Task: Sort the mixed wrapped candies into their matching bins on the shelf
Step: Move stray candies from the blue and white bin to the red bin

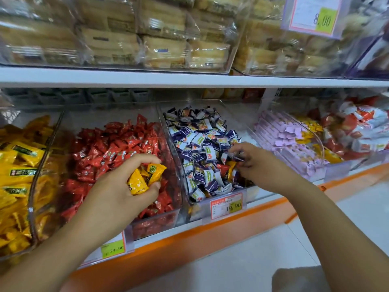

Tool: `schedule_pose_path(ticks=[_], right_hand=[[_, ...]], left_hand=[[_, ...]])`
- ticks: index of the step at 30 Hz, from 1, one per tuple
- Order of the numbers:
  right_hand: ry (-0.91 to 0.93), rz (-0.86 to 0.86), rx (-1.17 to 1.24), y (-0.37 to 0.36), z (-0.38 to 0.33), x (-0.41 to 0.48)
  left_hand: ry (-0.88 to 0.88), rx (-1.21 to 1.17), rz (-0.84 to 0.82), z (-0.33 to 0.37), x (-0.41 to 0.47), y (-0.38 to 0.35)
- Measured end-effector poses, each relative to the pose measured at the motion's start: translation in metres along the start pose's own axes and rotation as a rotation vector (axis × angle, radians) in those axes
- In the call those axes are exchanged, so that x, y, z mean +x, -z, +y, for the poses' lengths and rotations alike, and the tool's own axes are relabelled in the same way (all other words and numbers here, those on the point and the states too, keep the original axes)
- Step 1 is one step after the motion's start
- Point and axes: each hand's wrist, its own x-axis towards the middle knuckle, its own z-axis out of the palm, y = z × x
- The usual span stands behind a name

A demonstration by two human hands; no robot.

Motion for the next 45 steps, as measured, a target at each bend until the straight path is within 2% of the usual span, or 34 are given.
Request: schedule_pose_path(ticks=[3, 6, 12, 15, 20, 25, 27, 30, 32, 35, 40, 45], right_hand=[[0.014, 0.095, 0.165, 0.008, 0.002, 0.001], [0.025, 0.088, 0.222, 0.011, 0.003, 0.000], [0.031, -0.028, -0.101, 0.005, -0.008, -0.003], [0.042, -0.112, -0.375, -0.002, -0.013, 0.001], [0.014, -0.128, -0.392, -0.003, -0.015, 0.004], [-0.059, -0.063, -0.134, 0.006, -0.012, -0.005], [-0.067, 0.028, -0.095, 0.018, -0.015, -0.010], [0.041, 0.303, -0.117, 0.034, -0.032, -0.020], [0.176, 0.394, 0.046, 0.031, -0.052, -0.029], [0.294, 0.201, 0.379, 0.009, -0.084, -0.038], [0.412, 0.119, 0.360, -0.035, -0.112, -0.033], [0.491, 0.039, 0.497, -0.058, -0.144, -0.027]], left_hand=[[-0.025, -0.006, 0.002, -0.001, 0.000, 0.000], [-0.026, -0.011, -0.003, -0.002, 0.000, -0.001], [-0.023, 0.000, -0.005, -0.004, 0.001, -0.002], [-0.023, 0.010, -0.015, -0.006, 0.001, -0.003], [-0.015, -0.008, -0.042, -0.007, 0.001, -0.002], [-0.023, -0.012, -0.047, -0.007, 0.001, -0.002], [-0.021, -0.013, -0.048, -0.007, 0.002, -0.002], [-0.032, -0.010, -0.038, -0.008, 0.002, -0.002], [-0.034, -0.023, -0.032, -0.008, 0.002, -0.003], [-0.031, -0.067, -0.003, -0.007, 0.003, -0.002], [-0.069, -0.061, 0.075, -0.001, -0.002, 0.012], [-0.120, 0.049, 0.262, -0.002, -0.014, 0.051]])
